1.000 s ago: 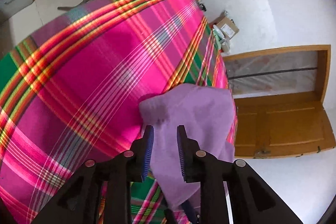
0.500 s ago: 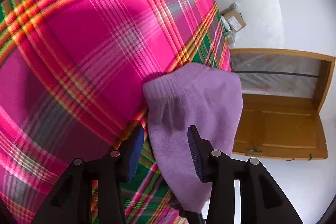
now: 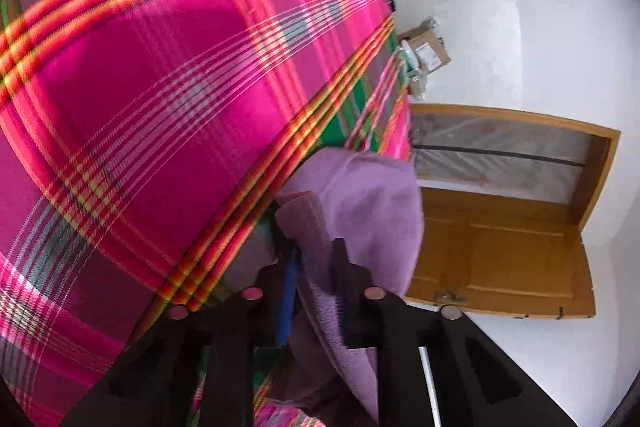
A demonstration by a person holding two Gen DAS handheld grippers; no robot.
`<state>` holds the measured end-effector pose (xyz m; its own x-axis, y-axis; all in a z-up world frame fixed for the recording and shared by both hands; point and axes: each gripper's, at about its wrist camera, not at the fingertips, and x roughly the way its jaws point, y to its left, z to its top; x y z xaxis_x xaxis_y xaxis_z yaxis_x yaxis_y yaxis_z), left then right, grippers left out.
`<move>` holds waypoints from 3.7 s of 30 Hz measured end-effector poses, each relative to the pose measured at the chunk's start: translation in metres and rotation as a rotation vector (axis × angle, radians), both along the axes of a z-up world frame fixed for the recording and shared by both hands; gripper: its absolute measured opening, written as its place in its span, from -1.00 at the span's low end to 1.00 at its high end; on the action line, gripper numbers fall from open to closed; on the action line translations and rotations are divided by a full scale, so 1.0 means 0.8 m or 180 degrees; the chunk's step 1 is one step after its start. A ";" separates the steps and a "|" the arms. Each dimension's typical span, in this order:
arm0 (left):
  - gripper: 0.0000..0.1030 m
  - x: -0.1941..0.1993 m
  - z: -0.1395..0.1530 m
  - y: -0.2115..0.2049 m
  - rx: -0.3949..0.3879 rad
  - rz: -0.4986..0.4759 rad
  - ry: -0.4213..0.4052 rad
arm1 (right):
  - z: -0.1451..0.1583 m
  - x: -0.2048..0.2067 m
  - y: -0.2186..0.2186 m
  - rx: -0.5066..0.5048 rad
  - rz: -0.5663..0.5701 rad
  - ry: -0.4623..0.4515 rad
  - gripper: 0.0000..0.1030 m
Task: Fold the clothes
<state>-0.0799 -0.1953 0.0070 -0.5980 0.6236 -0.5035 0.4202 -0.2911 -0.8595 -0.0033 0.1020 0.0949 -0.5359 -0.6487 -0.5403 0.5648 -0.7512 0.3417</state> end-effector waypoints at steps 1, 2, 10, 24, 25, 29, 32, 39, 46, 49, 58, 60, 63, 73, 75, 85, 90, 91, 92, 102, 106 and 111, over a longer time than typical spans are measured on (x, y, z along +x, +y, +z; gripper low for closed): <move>-0.71 0.000 0.006 -0.001 -0.0009 0.0008 0.0045 | 0.005 0.000 -0.001 -0.0013 0.0022 0.0024 -0.92; -0.71 0.000 0.014 -0.003 -0.0020 0.0014 0.0097 | 0.009 -0.001 -0.001 -0.0025 0.0045 0.0044 -0.92; -0.71 -0.003 0.065 -0.010 -0.0109 0.0074 0.0467 | 0.071 -0.015 -0.003 -0.0047 0.0141 0.0447 -0.92; -0.71 -0.074 0.072 0.017 -0.0386 -0.0132 0.0436 | 0.050 -0.136 0.009 0.0760 -0.0459 0.0377 -0.93; -0.71 -0.079 0.072 0.017 -0.0418 -0.0132 0.0433 | 0.045 -0.149 0.009 0.0781 -0.0478 0.0332 -0.93; -0.71 -0.089 0.067 0.017 -0.0502 -0.0156 0.0376 | 0.029 -0.195 0.012 0.0818 -0.0609 0.0197 -0.93; -0.68 -0.087 0.063 0.018 -0.0535 -0.0212 0.0323 | 0.017 -0.222 0.010 0.0819 -0.0632 0.0073 -0.92; -0.68 -0.054 0.066 0.013 -0.0659 -0.0226 0.0374 | -0.005 -0.242 0.019 0.0674 -0.0575 -0.0264 -0.90; -0.55 -0.020 0.079 0.042 -0.0772 -0.0589 0.0559 | 0.003 -0.218 0.049 0.0403 -0.0638 -0.0377 -0.62; -0.50 -0.015 0.084 0.070 -0.0912 -0.0857 0.0626 | 0.018 -0.194 0.071 0.0268 -0.0657 -0.0258 -0.46; 0.01 0.003 0.088 0.143 -0.0904 -0.1520 0.0887 | -0.031 -0.127 0.175 0.0521 -0.1378 -0.0391 -0.32; 0.01 0.005 0.083 0.157 -0.0967 -0.1651 0.0857 | -0.055 -0.117 0.196 0.0673 -0.1578 -0.0513 -0.32; 0.01 0.010 0.075 0.169 -0.0979 -0.1751 0.0811 | -0.085 -0.105 0.219 0.0892 -0.1844 -0.0637 -0.29; -0.02 0.007 0.060 0.198 -0.1116 -0.1927 0.0730 | -0.116 -0.105 0.239 0.0491 -0.1756 -0.0869 -0.65; -0.18 0.007 0.058 0.201 -0.1138 -0.1948 0.0725 | -0.112 -0.099 0.241 0.0429 -0.1719 -0.0816 -0.76; -0.91 0.002 0.068 0.184 -0.1248 -0.1713 0.0818 | -0.070 -0.061 0.278 -0.0029 -0.1914 -0.0565 -0.81; -0.91 0.002 0.068 0.175 -0.1207 -0.1647 0.0826 | -0.053 -0.043 0.295 0.0083 -0.2168 -0.0410 -0.81; -0.91 0.001 0.066 0.177 -0.1187 -0.1670 0.0813 | -0.053 -0.042 0.297 0.0130 -0.2206 -0.0410 -0.81; -0.91 0.000 0.064 0.180 -0.1162 -0.1702 0.0794 | -0.053 -0.042 0.298 0.0181 -0.2240 -0.0416 -0.81; -0.92 -0.007 0.055 0.185 -0.1104 -0.1756 0.0707 | -0.056 -0.013 0.229 0.1168 -0.2183 0.0081 -0.44; -0.92 -0.011 0.060 0.176 -0.1153 -0.1578 0.0726 | -0.065 -0.007 0.182 0.1065 -0.1427 0.0044 -0.43; -0.92 -0.013 0.057 0.165 -0.1102 -0.1530 0.0667 | -0.087 -0.010 0.137 0.1001 -0.0915 -0.0108 -0.30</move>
<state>-0.0902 -0.0635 0.0528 -0.3993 0.6690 -0.6269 0.0061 -0.6818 -0.7315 -0.0115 0.2115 0.0252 -0.6493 -0.2764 -0.7085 0.3096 -0.9470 0.0856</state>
